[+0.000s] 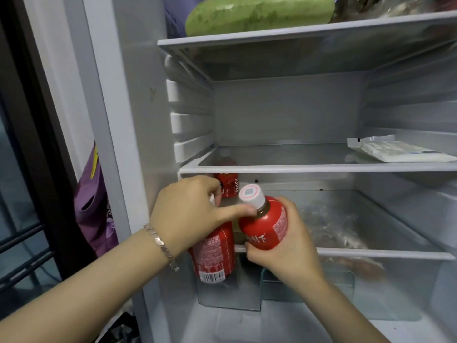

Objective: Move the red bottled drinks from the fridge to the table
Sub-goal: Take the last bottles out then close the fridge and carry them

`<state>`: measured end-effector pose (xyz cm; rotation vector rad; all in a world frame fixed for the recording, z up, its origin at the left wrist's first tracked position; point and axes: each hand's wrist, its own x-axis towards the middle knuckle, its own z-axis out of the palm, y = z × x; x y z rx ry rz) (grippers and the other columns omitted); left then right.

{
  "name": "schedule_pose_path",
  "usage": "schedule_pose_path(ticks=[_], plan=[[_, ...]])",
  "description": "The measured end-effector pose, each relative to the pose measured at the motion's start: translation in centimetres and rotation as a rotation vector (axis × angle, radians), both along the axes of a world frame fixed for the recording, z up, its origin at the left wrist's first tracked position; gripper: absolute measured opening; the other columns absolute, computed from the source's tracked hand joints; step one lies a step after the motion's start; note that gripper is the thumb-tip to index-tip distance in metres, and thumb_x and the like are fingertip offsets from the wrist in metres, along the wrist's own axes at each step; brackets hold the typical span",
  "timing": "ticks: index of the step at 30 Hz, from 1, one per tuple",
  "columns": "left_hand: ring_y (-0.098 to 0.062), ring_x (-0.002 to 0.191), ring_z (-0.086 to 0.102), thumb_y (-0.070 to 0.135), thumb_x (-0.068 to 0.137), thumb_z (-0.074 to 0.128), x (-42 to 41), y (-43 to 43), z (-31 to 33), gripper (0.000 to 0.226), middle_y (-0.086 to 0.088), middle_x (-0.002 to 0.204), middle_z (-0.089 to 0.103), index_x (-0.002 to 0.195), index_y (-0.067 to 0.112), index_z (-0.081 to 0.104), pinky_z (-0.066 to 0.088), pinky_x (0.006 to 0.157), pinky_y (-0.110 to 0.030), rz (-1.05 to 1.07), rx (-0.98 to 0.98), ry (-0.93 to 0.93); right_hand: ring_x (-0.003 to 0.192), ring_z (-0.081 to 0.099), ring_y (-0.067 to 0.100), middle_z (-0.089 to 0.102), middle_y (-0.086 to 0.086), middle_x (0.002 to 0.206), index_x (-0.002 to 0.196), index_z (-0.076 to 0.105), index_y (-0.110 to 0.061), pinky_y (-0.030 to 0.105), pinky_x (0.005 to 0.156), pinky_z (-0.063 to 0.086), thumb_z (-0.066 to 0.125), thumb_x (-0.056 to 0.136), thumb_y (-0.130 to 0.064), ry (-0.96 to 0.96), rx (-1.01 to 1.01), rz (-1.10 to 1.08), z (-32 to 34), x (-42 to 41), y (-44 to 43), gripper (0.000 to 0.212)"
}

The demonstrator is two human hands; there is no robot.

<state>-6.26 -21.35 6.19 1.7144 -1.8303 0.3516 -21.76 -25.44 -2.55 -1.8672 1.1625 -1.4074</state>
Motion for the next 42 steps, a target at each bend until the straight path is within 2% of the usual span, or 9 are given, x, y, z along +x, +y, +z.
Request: schedule_pose_path(ticks=[7,11,17,19,21,24,31,38,42], plan=[[-0.002,0.067,0.060,0.083,0.043,0.047,0.2,1.7,-0.3,0.066,0.012,0.070,0.065,0.084,0.032,0.057,0.052,0.066,-0.029,-0.162,0.189,0.183,0.094,0.058,0.003,0.052,-0.024,0.106,0.108,0.039,-0.056,0.023,0.077,0.055,0.083,0.048,-0.025,0.361,-0.058,0.198,2.0,-0.9,0.5,0.081],[-0.008,0.057,0.060,0.072,0.061,0.052,0.6,2.0,-0.2,0.053,0.005,0.057,0.063,0.059,0.020,0.061,0.049,0.058,-0.027,-0.084,0.290,0.079,0.092,0.065,0.003,0.061,-0.018,0.104,0.110,0.044,-0.051,0.028,0.079,0.058,0.083,0.047,-0.025,0.361,0.077,0.364,1.2,-0.2,0.7,0.078],[-0.017,0.064,0.061,0.067,0.071,0.054,0.4,0.9,0.7,0.056,-0.002,0.066,0.064,0.069,0.012,0.065,0.048,0.058,-0.029,0.049,0.438,-0.080,0.104,0.064,0.006,0.063,-0.010,0.116,0.121,0.049,-0.032,0.029,0.093,0.053,0.086,0.057,-0.006,0.367,0.282,0.708,2.0,0.3,-1.2,0.078],[-0.017,0.062,0.057,0.067,0.072,0.054,0.2,0.6,0.4,0.054,0.000,0.064,0.059,0.065,0.014,0.059,0.042,0.054,-0.026,0.092,0.435,-0.122,0.112,0.060,0.014,0.062,0.002,0.122,0.125,0.050,-0.017,0.033,0.102,0.048,0.080,0.054,0.000,0.146,0.425,0.929,3.3,-0.1,-3.2,0.079],[-0.015,0.062,0.055,0.069,0.072,0.052,0.1,0.5,0.2,0.053,0.002,0.062,0.055,0.064,0.017,0.054,0.039,0.052,-0.024,0.115,0.436,-0.159,0.116,0.059,0.021,0.060,0.015,0.125,0.125,0.051,0.000,0.033,0.100,0.046,0.074,0.054,-0.002,-0.128,0.552,0.829,4.3,0.7,-6.0,0.075],[-0.014,0.061,0.055,0.070,0.071,0.052,0.1,0.4,0.2,0.054,0.004,0.060,0.054,0.062,0.017,0.053,0.039,0.052,-0.024,0.139,0.445,-0.173,0.119,0.056,0.028,0.059,0.014,0.127,0.119,0.059,-0.004,0.026,0.085,0.049,0.063,0.085,-0.017,0.054,0.588,0.346,4.5,4.2,-11.1,0.036],[-0.008,0.056,0.050,0.069,0.073,0.052,-0.1,0.4,0.2,0.051,0.006,0.058,0.051,0.061,0.020,0.049,0.035,0.048,-0.023,0.153,0.461,-0.201,0.115,0.058,0.028,0.060,0.009,0.125,0.131,0.045,-0.014,0.041,0.098,0.049,0.072,0.029,-0.057,0.270,0.482,-0.037,-2.4,10.6,-25.1,0.114],[-0.010,0.056,0.046,0.070,0.072,0.051,-0.1,0.2,0.1,0.051,0.006,0.059,0.047,0.064,0.021,0.048,0.034,0.048,-0.021,0.193,0.436,-0.231,0.116,0.058,0.028,0.063,0.008,0.122,0.115,0.061,-0.016,0.041,0.101,0.045,0.084,0.058,-0.041,0.124,0.350,-0.102,0.3,10.6,-21.8,0.067],[-0.006,0.052,0.040,0.070,0.074,0.050,-0.2,0.2,0.2,0.053,0.007,0.057,0.044,0.059,0.020,0.042,0.029,0.046,-0.021,0.189,0.409,-0.256,0.116,0.058,0.026,0.060,0.009,0.124,0.125,0.046,-0.007,0.033,0.095,0.049,0.084,0.058,-0.038,0.216,0.334,-0.102,1.5,9.7,-18.6,0.083]])
